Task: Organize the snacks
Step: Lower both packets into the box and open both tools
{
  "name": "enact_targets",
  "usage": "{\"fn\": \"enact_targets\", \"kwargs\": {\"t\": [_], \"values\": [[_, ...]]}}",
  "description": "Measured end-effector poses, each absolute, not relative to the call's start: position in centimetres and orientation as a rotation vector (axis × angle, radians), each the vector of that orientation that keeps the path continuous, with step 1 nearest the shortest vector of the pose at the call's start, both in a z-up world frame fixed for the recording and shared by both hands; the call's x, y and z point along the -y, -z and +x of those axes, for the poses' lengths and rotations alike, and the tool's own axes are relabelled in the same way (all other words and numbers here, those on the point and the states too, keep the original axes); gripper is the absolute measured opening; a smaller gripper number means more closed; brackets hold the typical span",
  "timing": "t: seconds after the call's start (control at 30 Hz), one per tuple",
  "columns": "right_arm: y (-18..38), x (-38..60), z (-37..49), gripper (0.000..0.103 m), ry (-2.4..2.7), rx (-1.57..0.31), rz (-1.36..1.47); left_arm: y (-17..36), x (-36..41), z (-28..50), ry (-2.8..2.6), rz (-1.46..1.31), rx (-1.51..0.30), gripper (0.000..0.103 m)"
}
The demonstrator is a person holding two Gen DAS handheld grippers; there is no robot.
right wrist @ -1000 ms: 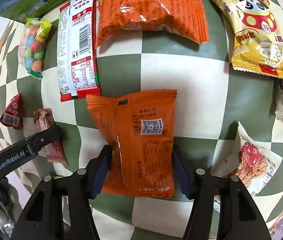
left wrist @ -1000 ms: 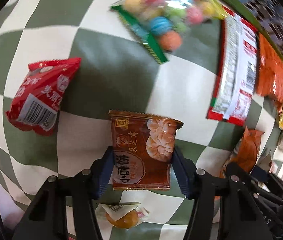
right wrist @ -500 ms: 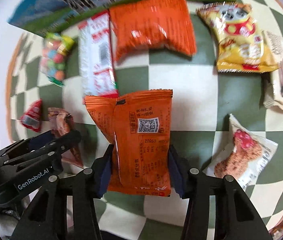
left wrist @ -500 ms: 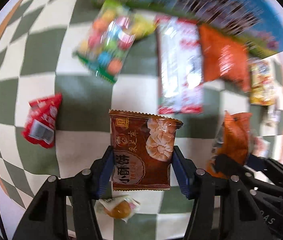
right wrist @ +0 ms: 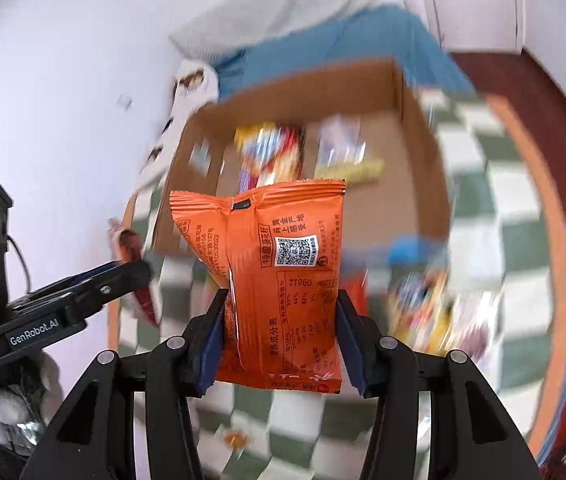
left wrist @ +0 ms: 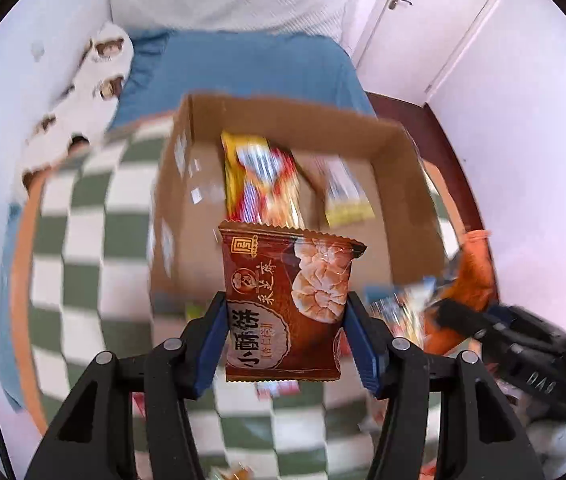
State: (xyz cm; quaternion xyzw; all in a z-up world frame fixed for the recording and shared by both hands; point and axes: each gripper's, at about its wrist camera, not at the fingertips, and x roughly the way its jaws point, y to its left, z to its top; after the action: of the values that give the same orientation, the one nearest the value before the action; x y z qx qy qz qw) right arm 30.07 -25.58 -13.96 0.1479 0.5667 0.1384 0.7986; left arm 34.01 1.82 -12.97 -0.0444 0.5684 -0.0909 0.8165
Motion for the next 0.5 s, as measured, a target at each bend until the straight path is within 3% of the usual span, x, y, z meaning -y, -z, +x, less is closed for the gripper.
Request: {"fn": "enact_targets", "kwargs": {"t": [0.33, 0.5], "values": [[19.1, 25.7, 46.5, 0.053, -0.186, -1.31, 0.198, 20.3, -3.0, 46.8, 0.103, -0.035, -1.371, 0.054], [22.5, 25.7, 50.4, 0.053, -0.161, -1.35, 0.178, 23.5, -3.4, 50.2, 0.054, -0.002, -1.418, 0.054]]}}
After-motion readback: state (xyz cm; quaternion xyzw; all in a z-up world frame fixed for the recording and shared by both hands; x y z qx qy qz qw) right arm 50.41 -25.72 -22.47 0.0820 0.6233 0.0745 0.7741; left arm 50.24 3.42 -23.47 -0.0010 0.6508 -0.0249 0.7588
